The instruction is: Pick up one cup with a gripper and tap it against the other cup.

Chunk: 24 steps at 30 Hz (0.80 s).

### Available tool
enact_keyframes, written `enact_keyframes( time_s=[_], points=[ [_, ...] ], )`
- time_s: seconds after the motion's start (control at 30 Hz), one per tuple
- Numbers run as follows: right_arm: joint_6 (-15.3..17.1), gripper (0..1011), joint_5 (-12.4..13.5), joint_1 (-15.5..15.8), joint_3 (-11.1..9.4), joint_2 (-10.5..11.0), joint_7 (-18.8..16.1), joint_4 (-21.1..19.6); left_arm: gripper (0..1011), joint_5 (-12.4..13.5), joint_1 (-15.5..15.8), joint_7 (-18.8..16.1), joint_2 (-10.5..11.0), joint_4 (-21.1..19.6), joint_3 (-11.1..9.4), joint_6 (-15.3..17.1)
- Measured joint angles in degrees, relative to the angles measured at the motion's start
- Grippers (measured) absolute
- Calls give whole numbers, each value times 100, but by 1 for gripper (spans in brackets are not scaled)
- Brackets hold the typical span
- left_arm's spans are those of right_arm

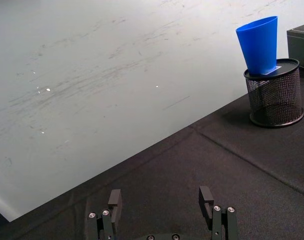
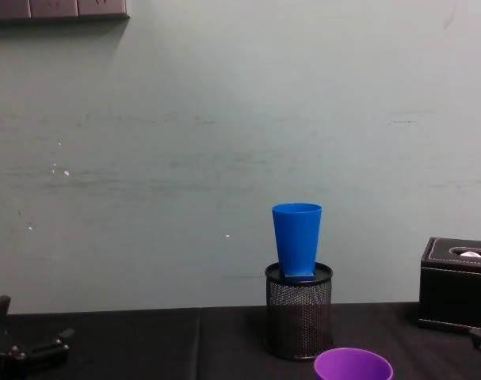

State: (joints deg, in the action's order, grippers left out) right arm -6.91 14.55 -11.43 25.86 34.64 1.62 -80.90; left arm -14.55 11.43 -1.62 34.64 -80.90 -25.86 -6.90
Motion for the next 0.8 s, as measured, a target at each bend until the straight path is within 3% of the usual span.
enact_keyframes(
  time_s=[0.8],
  points=[
    [0,1003,0,0,0,0,0,0,1011,0,0,0,0,0,0,0]
  ],
)
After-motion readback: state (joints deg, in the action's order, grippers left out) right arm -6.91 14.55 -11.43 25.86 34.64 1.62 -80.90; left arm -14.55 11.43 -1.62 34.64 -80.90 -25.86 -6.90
